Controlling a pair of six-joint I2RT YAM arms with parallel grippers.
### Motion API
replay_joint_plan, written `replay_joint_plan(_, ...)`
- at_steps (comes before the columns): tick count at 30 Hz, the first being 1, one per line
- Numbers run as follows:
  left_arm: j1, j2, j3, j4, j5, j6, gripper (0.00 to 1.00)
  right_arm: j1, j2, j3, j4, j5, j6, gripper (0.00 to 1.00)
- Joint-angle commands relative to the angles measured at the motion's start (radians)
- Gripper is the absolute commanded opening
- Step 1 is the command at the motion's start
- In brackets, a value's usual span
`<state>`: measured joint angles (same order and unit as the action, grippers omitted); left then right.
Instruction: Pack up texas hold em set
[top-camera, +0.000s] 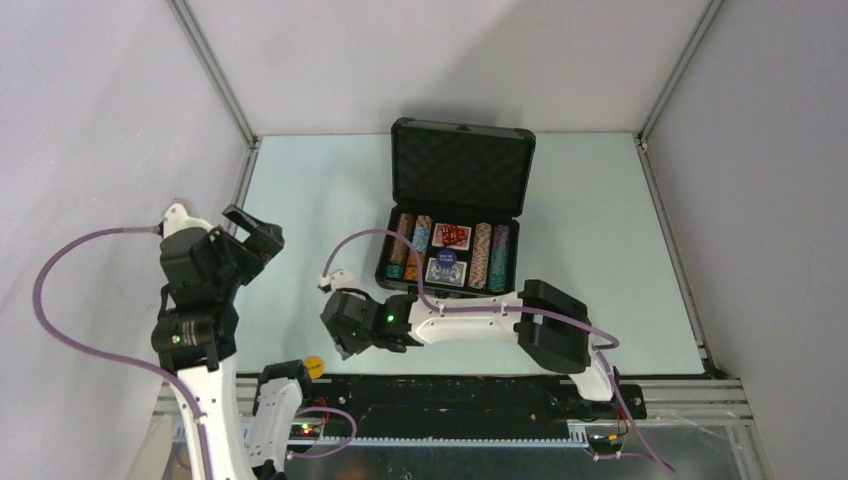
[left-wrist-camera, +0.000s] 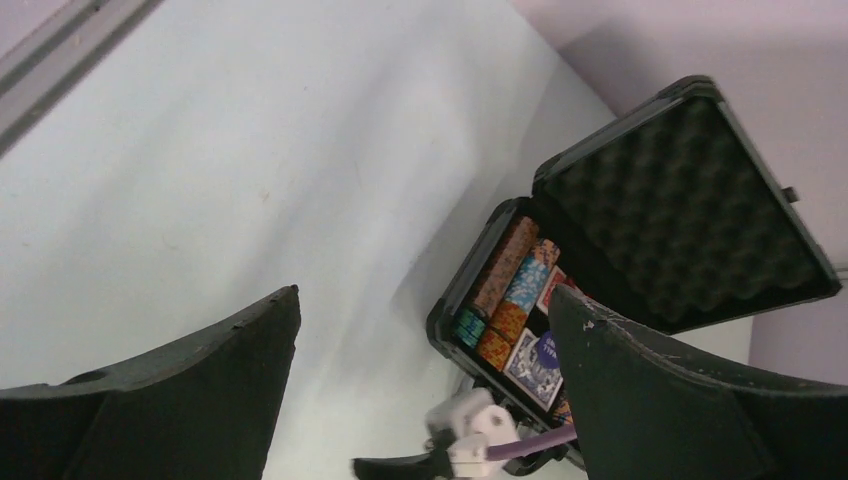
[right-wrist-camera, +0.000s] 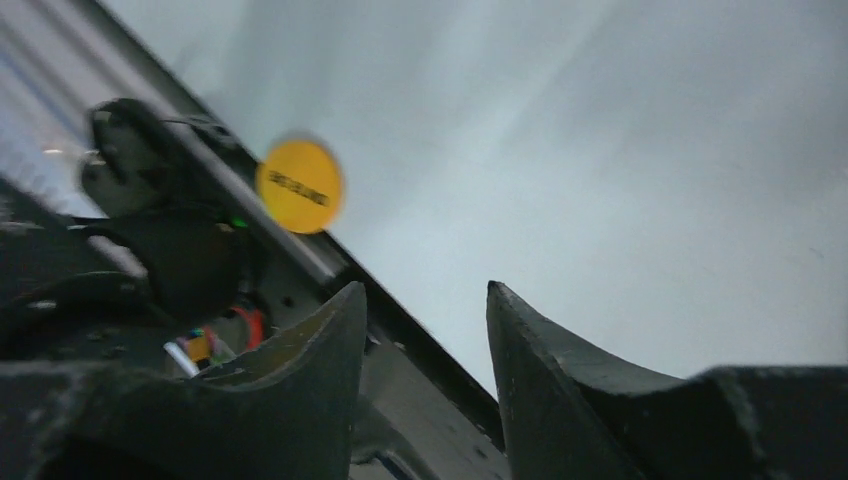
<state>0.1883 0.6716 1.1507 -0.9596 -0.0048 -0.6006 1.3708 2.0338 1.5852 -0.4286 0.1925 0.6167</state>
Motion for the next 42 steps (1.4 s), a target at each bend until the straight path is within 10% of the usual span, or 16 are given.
replay_joint_plan(1,0.004,-0.019,0.11,-0.071,-0.003,0.029,0.98,0.021,0.042,0.012,0.315,-0.087,-0.084,0.48)
replay_joint_plan(23,0.0,-0.035,0.119,-0.09,0.032,0.023,0.98,-0.009,0.357,0.326,0.338,-0.459,-0.192,0.14)
replay_joint_plan(42,0.0,-0.032,0.092,-0.082,0.029,0.02,0.98,-0.02,0.194,-0.095,0.36,-0.453,-0.17,0.05)
